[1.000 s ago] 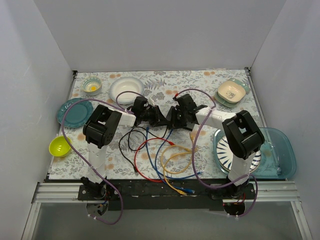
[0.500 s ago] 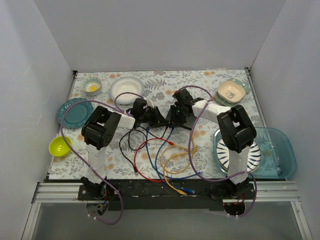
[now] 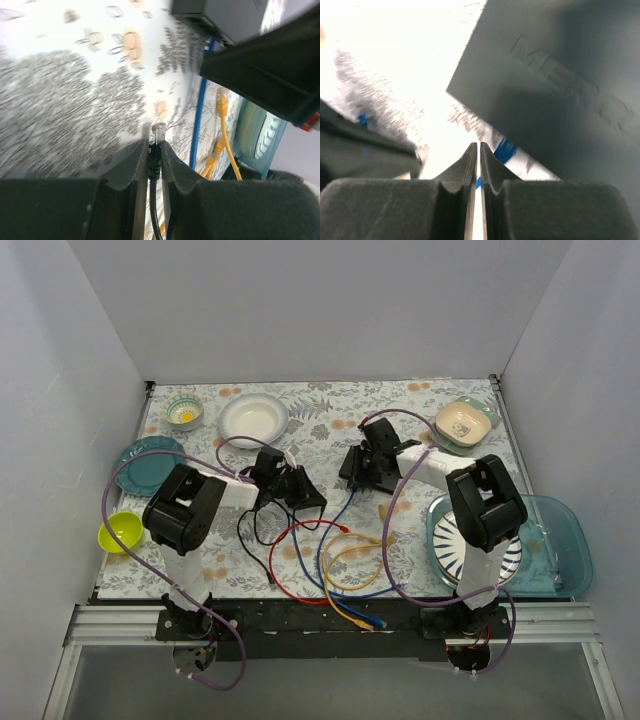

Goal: Pull the plug from the switch port

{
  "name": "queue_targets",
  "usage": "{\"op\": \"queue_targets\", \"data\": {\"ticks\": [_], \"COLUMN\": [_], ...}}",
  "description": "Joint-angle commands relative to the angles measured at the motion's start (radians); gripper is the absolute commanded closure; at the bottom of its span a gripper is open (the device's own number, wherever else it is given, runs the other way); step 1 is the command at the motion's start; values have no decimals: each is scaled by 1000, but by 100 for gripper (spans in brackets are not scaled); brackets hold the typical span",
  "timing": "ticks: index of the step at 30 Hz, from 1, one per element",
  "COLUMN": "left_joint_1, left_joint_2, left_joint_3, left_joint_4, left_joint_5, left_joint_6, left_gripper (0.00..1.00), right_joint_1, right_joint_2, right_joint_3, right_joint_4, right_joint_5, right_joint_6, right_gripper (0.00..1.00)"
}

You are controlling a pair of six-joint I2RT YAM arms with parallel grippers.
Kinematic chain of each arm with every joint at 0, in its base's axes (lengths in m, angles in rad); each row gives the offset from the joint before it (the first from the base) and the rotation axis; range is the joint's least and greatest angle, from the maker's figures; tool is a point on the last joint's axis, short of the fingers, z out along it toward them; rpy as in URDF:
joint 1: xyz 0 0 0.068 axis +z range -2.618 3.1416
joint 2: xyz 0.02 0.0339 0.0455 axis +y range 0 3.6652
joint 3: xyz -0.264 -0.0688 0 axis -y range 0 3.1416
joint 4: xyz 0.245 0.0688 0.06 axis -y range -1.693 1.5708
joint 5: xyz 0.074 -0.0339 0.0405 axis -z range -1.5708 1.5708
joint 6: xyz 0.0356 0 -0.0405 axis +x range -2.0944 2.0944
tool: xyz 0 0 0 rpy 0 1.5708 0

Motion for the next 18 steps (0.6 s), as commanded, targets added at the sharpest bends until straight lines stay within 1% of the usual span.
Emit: {"op": "queue_targets", "data": {"ticks": [1, 3, 6, 9, 10, 11, 13, 18], "left_joint_1": [91, 146, 189, 199, 200, 197, 188, 111], "left_joint_2": [-109, -138, -181, -180, -173, -151, -128, -32], "left_joint_3": [-85, -99, -84, -33, -10, -1, 12, 90], "left_joint_4": [-168, -168, -183, -195, -173, -153, -87, -34], "left_joint_5": [-227, -241, -270, -247, -191, -160, -100, 18], "left_joint_6": [-62, -102, -116, -113, -111, -119, -136, -136], "left_gripper": [91, 77, 68, 63, 62, 61, 59, 57], "right_joint_1": [-14, -31, -60, -101, -115, -149, -178, -206], "right_joint_2": [-128, -132, -118, -109, -92, -80, -47, -12], "right_joint_3": [-8, 11, 13, -5, -8, -11, -18, -21], "right_joint_4": [98, 93, 90, 93, 84, 76, 61, 24], "right_joint_5": [5, -4, -24, -35, -36, -48, -79, -61], "right_joint_6": [3, 7, 25, 45, 67, 78, 91, 75], "right_gripper": [86, 86, 85, 85, 85, 85, 85, 85]}}
